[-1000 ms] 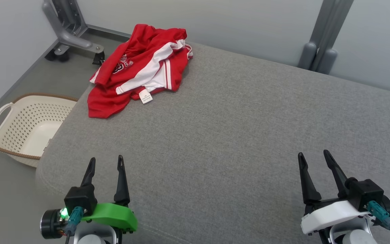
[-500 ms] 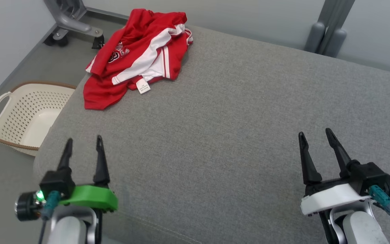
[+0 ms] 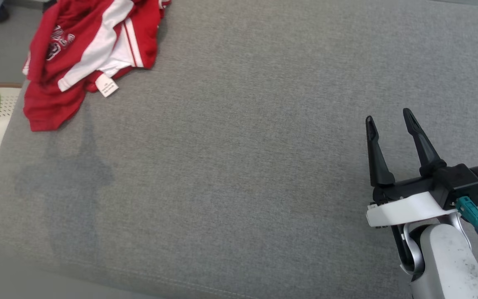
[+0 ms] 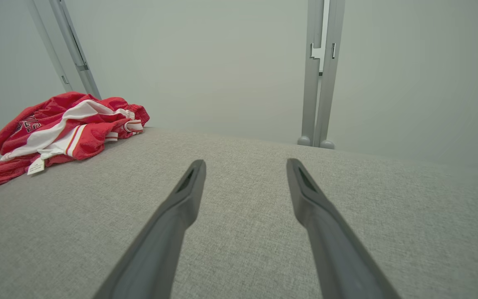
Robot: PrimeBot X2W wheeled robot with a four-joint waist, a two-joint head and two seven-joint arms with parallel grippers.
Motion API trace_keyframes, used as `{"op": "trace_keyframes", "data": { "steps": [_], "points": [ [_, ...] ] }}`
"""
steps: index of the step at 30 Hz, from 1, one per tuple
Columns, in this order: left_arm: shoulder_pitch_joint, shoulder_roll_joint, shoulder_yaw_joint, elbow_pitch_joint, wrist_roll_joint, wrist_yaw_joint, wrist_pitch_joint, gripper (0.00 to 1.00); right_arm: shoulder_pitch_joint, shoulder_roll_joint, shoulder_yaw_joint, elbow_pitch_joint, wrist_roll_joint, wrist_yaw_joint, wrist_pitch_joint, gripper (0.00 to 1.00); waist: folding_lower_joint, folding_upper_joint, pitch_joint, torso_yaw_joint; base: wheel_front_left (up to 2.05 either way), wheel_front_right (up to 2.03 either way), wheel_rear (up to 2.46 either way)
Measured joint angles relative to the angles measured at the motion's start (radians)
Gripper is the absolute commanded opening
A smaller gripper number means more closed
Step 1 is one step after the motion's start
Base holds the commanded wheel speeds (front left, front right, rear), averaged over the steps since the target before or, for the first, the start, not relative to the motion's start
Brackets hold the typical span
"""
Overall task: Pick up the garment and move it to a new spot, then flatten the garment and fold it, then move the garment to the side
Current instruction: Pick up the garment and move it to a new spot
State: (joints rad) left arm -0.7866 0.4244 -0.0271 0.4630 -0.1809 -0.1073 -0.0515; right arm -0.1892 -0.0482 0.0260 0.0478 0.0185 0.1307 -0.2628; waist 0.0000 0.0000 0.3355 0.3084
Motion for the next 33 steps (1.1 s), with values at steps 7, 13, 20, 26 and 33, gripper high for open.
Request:
{"op": "trace_keyframes", "data": {
  "steps": [7,13,20,26,33],
  "points": [
    [-0.167,0.153,-0.105,0.133,-0.029,-0.021,0.225,1.00,-0.006,-0.001,-0.010,-0.020,0.007,0.000,0.000,1.00,0.0000,0.0000,0.085,-0.121,0.00,0.00,0.00],
    [-0.197,0.182,-0.173,0.197,-0.062,-0.022,0.244,1.00,-0.011,-0.002,-0.010,-0.035,0.027,0.000,0.000,1.00,0.0000,0.0000,0.160,-0.207,0.00,0.00,0.00],
    [-0.215,0.206,-0.182,0.293,-0.027,0.048,0.215,1.00,-0.019,-0.001,-0.006,-0.042,0.038,0.000,0.000,1.00,0.0001,0.0000,0.235,-0.279,0.00,0.00,0.00],
    [-0.228,0.204,-0.176,0.363,-0.024,0.089,0.214,1.00,-0.019,-0.002,-0.008,-0.040,0.039,0.000,0.000,1.00,0.0001,0.0000,0.266,-0.308,0.00,0.00,0.00],
    [-0.228,0.190,-0.176,0.396,-0.044,0.100,0.202,0.00,-0.020,-0.001,0.004,-0.033,0.041,0.000,0.000,1.00,0.0001,0.0000,0.250,-0.296,0.00,0.00,0.00]
  ]
}}
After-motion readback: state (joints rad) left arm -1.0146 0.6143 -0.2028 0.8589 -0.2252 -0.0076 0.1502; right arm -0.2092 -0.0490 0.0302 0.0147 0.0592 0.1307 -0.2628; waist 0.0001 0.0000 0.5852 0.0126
